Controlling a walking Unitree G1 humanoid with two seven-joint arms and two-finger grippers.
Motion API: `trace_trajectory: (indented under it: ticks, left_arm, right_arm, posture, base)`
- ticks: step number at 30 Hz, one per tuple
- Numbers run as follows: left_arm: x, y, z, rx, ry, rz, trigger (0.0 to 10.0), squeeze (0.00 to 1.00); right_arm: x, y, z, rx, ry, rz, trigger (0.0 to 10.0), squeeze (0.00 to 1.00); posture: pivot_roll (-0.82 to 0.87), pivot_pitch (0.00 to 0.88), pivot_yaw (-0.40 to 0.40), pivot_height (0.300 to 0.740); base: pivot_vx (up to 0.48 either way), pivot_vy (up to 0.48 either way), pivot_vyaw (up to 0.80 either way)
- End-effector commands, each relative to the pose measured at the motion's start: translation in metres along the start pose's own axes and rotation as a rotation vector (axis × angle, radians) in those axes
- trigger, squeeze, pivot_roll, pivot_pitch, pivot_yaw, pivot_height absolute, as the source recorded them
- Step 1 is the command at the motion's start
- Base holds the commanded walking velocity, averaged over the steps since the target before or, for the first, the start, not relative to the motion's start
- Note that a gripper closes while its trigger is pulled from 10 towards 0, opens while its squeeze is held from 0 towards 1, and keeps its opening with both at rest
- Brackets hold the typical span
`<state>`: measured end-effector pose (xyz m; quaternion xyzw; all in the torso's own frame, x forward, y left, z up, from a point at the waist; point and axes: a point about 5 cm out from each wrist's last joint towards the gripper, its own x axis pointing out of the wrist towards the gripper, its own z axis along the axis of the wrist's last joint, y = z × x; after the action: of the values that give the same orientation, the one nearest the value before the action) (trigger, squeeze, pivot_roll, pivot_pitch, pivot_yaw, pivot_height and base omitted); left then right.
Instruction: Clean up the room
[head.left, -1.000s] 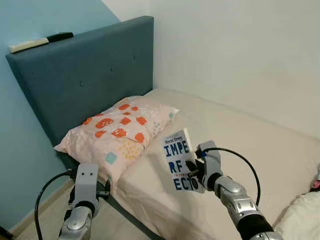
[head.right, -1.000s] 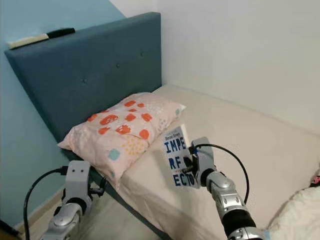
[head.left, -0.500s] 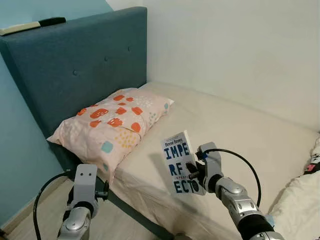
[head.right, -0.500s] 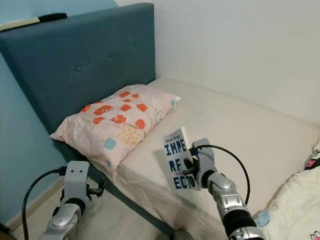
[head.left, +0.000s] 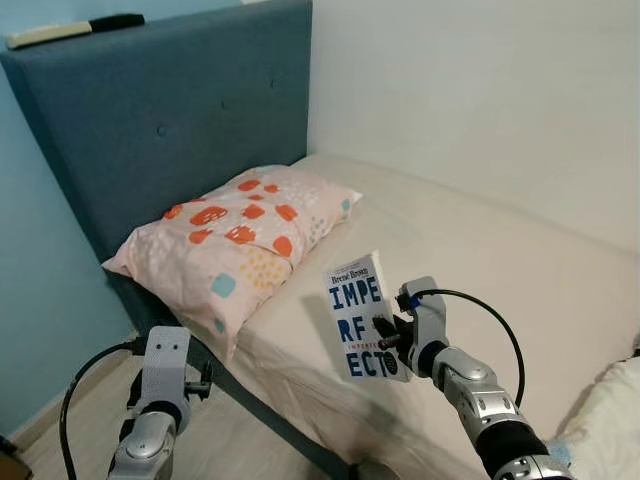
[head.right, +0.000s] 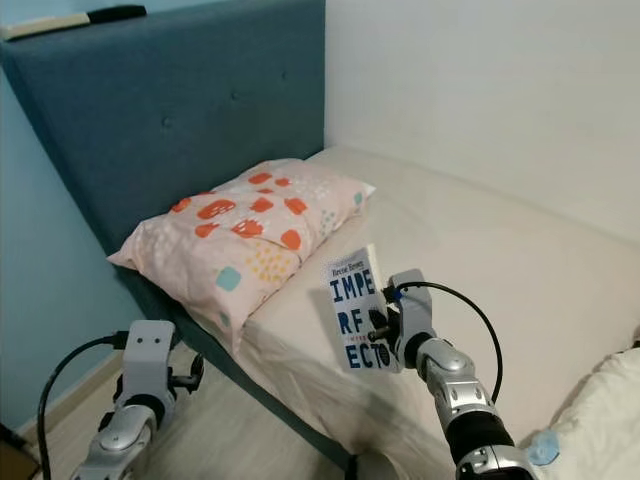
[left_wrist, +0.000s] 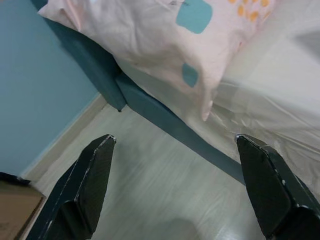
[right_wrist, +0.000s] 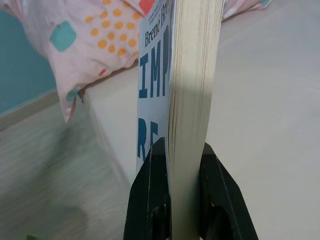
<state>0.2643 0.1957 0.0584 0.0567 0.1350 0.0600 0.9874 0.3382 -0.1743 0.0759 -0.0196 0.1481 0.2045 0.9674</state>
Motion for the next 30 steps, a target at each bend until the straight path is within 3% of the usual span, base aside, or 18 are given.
trace_trajectory:
  ticks: [1,17,23,30]
  left_arm:
    - [0.0,0.006,-0.004,0.031,0.027,0.012,10.0,0.0]
    - [-0.005,0.017,0.009,0.091,-0.024,0.02,10.0,0.0]
    - [-0.013,0.028,0.029,0.089,-0.116,0.006,10.0,0.0]
    - [-0.017,0.031,0.039,0.078,-0.154,-0.017,10.0,0.0]
  right_arm:
    - [0.0,-0.003,0.005,0.018,-0.013,0.007,10.0,0.0]
    - [0.007,-0.004,0.031,-0.011,-0.042,0.082,10.0,0.0]
    - [0.009,-0.017,0.059,0.017,-0.095,0.114,10.0,0.0]
    - [0.008,-0.028,0.079,0.019,-0.097,0.164,10.0,0.0]
  posture:
    - [-0.04,0.161,-0.03,0.631]
    - [-0.03,0.276,-0.03,0.613]
    - [-0.01,0.327,-0.033,0.613]
    - [0.0,0.353,-0.043,0.608]
  base:
    - [0.0,0.0,0.0]
    - [0.0,0.0,0.0]
    - [0.0,0.0,0.0]
    - [0.0,0.0,0.0]
